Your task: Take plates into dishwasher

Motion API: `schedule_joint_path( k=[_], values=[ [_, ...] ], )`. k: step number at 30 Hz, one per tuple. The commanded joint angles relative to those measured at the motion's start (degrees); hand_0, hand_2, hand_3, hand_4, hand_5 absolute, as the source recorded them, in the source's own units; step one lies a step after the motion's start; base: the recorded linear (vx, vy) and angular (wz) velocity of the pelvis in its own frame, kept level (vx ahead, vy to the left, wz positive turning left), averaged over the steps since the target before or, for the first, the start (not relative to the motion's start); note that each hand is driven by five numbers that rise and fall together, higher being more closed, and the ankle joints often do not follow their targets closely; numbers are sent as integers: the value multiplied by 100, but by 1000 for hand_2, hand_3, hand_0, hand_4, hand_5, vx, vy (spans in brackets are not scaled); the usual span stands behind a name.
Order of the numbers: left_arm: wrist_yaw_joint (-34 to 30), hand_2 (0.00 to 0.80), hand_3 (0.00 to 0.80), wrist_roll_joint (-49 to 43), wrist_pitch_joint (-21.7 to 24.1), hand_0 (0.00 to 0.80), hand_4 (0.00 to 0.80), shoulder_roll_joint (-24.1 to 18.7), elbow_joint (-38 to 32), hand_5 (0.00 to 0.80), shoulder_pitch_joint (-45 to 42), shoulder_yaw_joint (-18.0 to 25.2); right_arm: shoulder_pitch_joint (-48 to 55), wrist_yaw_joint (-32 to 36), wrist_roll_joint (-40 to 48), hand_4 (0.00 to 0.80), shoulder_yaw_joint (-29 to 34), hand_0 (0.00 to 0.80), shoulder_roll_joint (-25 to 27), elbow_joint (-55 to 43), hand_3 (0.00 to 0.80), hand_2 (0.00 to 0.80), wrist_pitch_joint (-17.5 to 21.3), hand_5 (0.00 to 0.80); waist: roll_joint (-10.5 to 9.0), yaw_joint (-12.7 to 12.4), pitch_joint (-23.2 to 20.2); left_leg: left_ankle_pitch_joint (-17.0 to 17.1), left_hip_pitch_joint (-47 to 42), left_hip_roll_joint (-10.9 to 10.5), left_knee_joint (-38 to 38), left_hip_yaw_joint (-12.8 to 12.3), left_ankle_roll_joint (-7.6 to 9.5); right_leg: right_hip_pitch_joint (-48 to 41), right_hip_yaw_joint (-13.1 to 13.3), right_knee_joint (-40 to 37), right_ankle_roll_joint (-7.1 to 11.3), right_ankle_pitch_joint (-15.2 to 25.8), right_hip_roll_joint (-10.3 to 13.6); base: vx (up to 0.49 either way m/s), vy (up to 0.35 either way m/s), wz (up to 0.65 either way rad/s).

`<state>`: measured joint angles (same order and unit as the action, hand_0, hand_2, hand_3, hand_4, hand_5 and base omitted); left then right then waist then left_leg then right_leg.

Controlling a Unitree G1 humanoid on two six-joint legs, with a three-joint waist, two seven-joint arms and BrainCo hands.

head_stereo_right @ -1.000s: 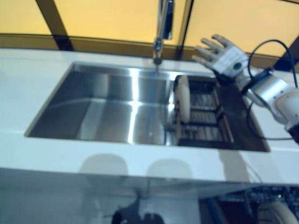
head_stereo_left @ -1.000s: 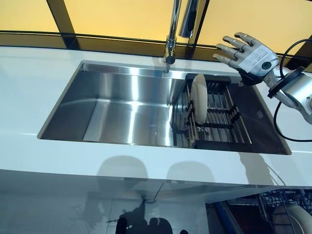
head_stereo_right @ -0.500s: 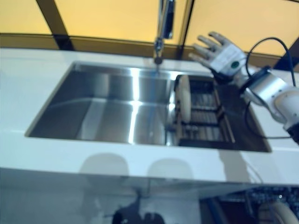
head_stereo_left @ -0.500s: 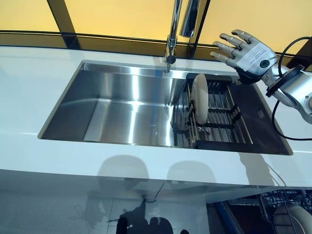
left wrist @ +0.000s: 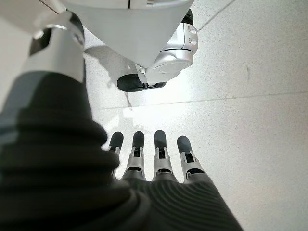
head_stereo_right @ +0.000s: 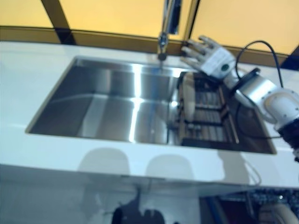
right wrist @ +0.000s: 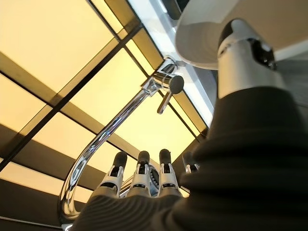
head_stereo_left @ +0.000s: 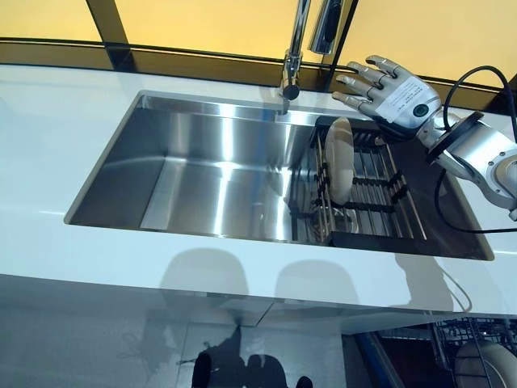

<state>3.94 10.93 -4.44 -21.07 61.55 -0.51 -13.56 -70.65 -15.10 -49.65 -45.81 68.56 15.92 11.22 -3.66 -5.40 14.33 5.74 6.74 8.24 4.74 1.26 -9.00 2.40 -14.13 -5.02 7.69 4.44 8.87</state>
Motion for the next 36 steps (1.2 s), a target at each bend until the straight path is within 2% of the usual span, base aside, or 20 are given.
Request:
schedule_joint_path(
  k=[1, 6, 9, 22, 29, 36],
  values=[
    [29, 0, 0, 218, 61, 0, 0, -97, 170, 0, 325, -351, -410, 13, 507, 0, -202, 0, 99, -112, 0, 0, 67, 0, -122, -129, 8, -87, -15, -369, 26, 6, 347, -44, -8, 43, 107, 52, 119, -2, -6, 3],
    [18, 0, 0, 216, 115, 0, 0, -71, 158, 0, 297, -316, -178, -32, 1115, 0, -52, 0, -36, 60, 0, 0, 251, 0, -125, -164, 36, -92, -27, -372, 26, 37, 348, -51, -44, 54, 99, 51, 131, 6, -6, 4],
    [-5, 0, 0, 228, 132, 0, 0, -79, 146, 0, 305, -316, -153, -16, 1171, 0, -7, 0, -90, 164, 0, 0, 397, 0, -120, -173, 52, -94, -20, -378, 26, 34, 347, -41, -41, 64, 95, 45, 134, 0, 0, 0],
    [-47, 0, 0, 263, 250, 0, 0, -125, 148, 0, 268, -259, -153, 82, 589, 0, -271, 0, 24, 212, 0, 0, 600, 0, -145, -167, 82, -89, -6, -376, 26, 6, 339, -9, -40, 71, 100, 57, 129, 0, 0, 0],
    [-50, 0, 0, 231, 266, 0, 0, -139, 162, 0, 276, -237, -80, 348, 611, 0, -241, 0, 71, 277, 0, 0, 503, 0, -180, -123, 47, -90, -22, -372, 26, -29, 334, -7, -23, 66, 106, 67, 118, 0, 0, 0],
    [-73, 0, 0, 184, 289, 0, 0, -140, 172, 0, 207, -145, 248, 1127, 1163, 0, -104, 0, 218, 393, 0, 0, 262, 0, -213, -52, -11, -102, -100, -349, 26, -93, 325, -58, 32, 59, 111, 64, 114, 0, 0, 0]
  ],
)
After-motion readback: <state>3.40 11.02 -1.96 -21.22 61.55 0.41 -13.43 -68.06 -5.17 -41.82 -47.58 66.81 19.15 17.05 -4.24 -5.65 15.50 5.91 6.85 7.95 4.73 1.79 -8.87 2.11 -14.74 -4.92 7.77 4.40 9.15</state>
